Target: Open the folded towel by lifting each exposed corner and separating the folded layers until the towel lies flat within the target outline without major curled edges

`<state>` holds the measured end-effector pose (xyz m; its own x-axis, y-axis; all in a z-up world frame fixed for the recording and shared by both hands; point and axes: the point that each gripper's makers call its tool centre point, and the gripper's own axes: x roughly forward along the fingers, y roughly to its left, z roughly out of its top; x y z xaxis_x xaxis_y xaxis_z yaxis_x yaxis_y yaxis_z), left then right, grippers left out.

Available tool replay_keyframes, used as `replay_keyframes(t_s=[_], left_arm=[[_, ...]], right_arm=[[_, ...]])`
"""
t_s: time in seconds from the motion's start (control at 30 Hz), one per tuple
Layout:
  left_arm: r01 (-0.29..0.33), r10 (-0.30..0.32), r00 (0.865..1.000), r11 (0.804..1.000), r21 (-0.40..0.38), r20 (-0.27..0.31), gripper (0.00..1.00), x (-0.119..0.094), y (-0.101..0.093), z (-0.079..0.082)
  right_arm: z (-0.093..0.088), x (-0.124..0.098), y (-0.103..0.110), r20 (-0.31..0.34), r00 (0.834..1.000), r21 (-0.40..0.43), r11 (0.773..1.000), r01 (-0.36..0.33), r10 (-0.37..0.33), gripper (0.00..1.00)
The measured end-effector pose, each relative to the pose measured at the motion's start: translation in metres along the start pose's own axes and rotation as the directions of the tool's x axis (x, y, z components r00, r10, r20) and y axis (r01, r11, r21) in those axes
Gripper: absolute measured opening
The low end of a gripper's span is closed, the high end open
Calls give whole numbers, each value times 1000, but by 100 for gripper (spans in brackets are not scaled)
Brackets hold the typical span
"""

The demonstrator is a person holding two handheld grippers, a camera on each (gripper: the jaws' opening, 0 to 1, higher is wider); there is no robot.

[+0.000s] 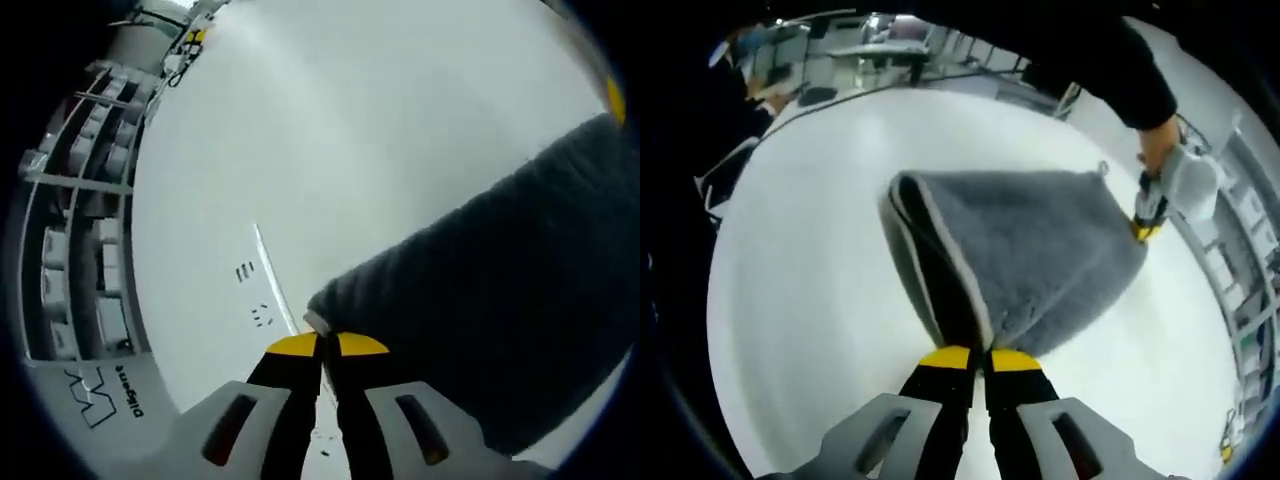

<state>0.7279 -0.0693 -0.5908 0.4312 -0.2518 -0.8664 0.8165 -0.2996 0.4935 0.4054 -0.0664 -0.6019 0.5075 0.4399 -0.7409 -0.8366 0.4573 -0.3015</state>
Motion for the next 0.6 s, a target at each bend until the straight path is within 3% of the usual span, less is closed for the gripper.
replay_keyframes(t_s=[0.03,0.1,0.17,0.6], left_arm=[[5,-5,1000,999,-50,-3,3,1,-1,-1],[-2,2,1000,998,-65,3,4,1,1,0],[-8,9,1000,991,-130,8,5,1,2,-1],[-35,39,999,991,-130,30,5,-2,4,-1]], right_arm=[[0,0,0,2,1000,1,1000,1,-1,0],[0,-1,-1,11,1000,18,1000,-7,7,0],[0,-1,-2,16,1000,42,999,-14,14,0],[2,0,-1,2,1000,26,1000,15,-15,0]])
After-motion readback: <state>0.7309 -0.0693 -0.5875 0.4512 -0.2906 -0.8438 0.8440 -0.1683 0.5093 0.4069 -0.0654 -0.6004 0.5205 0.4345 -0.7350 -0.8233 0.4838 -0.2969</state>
